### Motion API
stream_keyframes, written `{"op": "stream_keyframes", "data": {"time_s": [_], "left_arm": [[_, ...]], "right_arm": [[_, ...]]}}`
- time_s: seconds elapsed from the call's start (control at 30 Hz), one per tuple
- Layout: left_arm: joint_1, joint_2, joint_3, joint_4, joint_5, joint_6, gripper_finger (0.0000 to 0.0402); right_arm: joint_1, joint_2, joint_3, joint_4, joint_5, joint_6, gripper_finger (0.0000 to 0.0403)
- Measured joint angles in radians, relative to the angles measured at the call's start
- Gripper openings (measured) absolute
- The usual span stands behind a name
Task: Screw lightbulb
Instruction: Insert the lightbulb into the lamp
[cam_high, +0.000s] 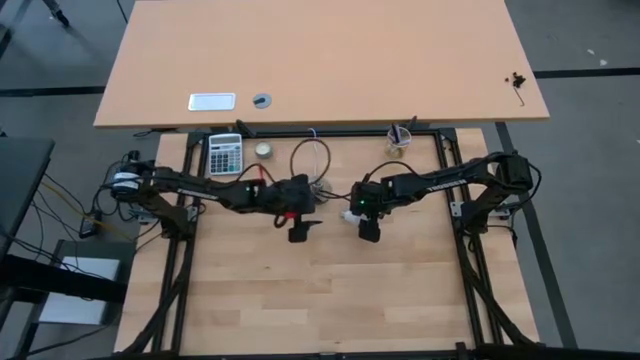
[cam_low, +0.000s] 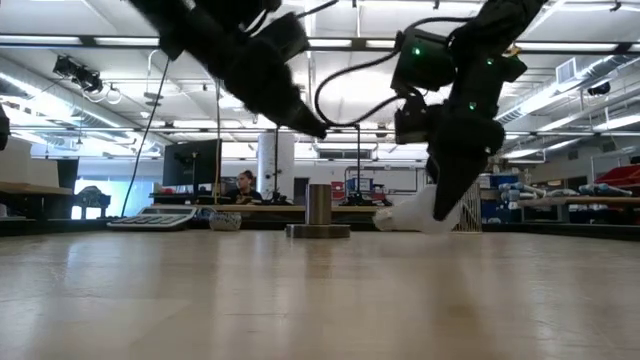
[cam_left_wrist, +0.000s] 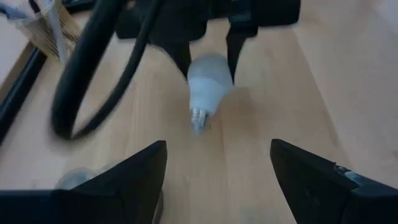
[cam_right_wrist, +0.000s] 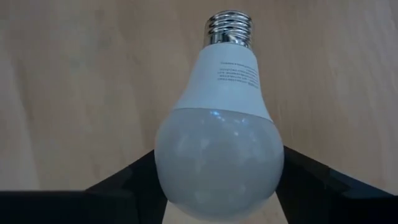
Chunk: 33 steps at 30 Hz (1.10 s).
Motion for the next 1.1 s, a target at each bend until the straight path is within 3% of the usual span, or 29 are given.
{"op": "stream_keyframes", "data": {"time_s": [0.3,0.5,0.8,0.93,1.1], "left_arm": [[-0.005,0.133,0.203,-0.201,0.015,0.044,0.0294],[-0.008,0.178,0.228,-0.198,0.12,0.049,0.0294],[-0.022,0.186,0.23,-0.199,0.118,0.049,0.0288],[-0.023,0.186,0.23,-0.195,0.117,0.045,0.0253],[-0.023,0.186,0.23,-0.19,0.117,0.045,0.0179]], "right_arm": [[0.049,0.0,0.126,-0.007,-0.035,0.0,0.0255],[0.075,0.0,0.195,-0.009,-0.053,0.001,0.0254],[0.082,0.0,0.225,-0.006,-0.055,0.015,0.0262],[0.084,0.0,0.225,-0.005,-0.056,0.015,0.0268],[0.088,0.0,0.225,-0.005,-0.059,0.015,0.0271]]}}
